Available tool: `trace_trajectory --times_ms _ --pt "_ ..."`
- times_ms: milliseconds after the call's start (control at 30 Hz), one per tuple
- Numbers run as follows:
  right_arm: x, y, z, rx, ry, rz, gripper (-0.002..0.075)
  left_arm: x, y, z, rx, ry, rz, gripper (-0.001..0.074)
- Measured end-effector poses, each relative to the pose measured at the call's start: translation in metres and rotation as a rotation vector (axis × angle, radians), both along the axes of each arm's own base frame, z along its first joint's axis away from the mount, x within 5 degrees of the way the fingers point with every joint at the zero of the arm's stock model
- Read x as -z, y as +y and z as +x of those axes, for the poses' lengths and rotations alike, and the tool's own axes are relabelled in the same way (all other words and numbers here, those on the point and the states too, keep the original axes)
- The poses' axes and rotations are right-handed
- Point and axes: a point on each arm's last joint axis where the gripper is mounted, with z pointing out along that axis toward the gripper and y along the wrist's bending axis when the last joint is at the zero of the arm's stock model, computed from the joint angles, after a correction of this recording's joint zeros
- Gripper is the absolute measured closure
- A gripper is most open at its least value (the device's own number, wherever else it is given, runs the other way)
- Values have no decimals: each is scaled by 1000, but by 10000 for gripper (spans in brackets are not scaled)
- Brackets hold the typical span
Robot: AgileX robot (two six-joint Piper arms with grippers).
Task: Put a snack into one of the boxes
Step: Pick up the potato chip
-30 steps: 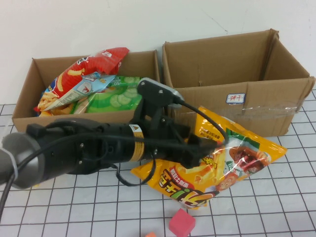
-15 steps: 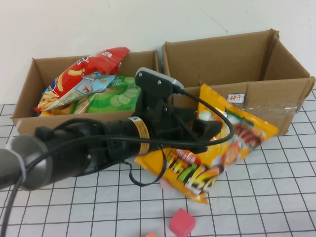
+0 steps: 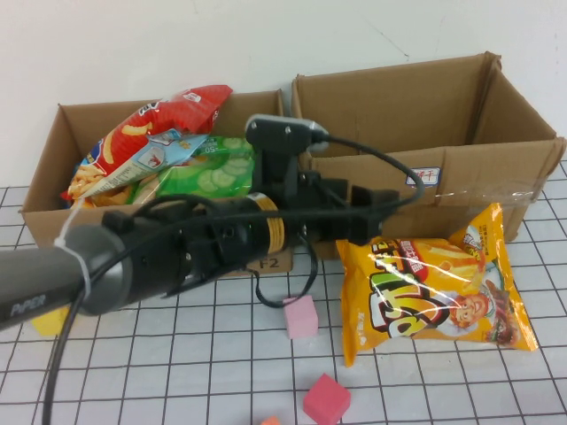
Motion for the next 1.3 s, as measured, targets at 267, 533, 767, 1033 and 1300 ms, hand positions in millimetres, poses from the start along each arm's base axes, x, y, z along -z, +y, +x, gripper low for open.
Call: trace_trajectory --times_ms 267,533,767,1033,1300 --pt "0 0 0 0 0 0 727 -23 16 -9 -135 158 31 195" --pt "0 0 0 0 0 0 727 -4 18 -6 -292 489 -120 200" --pt "0 0 0 0 0 0 727 18 13 5 -354 588 -146 200" --pt "0 0 0 0 0 0 727 30 1 22 -346 609 -152 200" --pt "0 0 0 0 0 0 727 45 -6 25 -307 654 -140 200"
